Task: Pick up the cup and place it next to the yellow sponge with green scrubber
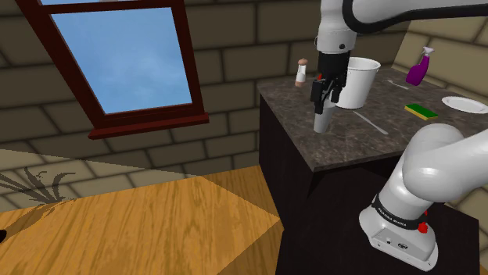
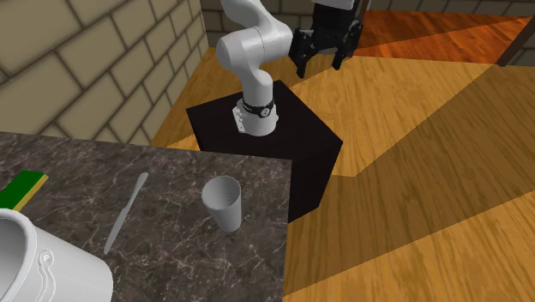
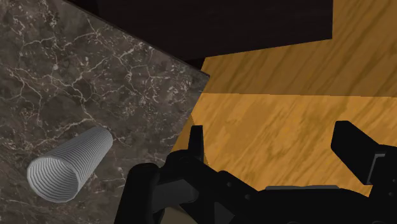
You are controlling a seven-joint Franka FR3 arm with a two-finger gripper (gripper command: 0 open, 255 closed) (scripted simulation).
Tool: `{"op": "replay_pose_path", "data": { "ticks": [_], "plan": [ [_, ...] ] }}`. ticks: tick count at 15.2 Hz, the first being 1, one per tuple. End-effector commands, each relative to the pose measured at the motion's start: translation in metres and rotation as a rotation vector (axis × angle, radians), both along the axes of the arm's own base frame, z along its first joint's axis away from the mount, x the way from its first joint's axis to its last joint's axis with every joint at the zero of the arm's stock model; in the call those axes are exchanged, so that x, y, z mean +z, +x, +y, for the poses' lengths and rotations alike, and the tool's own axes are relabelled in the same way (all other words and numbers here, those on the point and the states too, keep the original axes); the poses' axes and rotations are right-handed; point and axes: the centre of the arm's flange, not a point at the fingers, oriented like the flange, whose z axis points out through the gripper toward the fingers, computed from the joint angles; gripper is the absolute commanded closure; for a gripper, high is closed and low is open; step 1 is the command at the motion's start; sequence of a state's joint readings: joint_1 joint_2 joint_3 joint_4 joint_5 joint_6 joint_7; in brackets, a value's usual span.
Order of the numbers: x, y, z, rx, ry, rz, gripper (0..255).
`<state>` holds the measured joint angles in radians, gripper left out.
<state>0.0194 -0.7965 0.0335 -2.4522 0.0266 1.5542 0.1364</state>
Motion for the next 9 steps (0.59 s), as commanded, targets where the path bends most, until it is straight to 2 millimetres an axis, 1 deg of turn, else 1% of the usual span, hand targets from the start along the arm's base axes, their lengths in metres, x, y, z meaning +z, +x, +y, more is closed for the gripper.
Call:
{"op": "replay_pose_path", "data": {
  "ticks": [1,9],
  "plan": [
    [0.000,0.000,0.000,0.000,0.000,0.000,0],
    [-0.049,0.024,-0.083,0.027,-0.031,-0.041,0]
  ]
}}
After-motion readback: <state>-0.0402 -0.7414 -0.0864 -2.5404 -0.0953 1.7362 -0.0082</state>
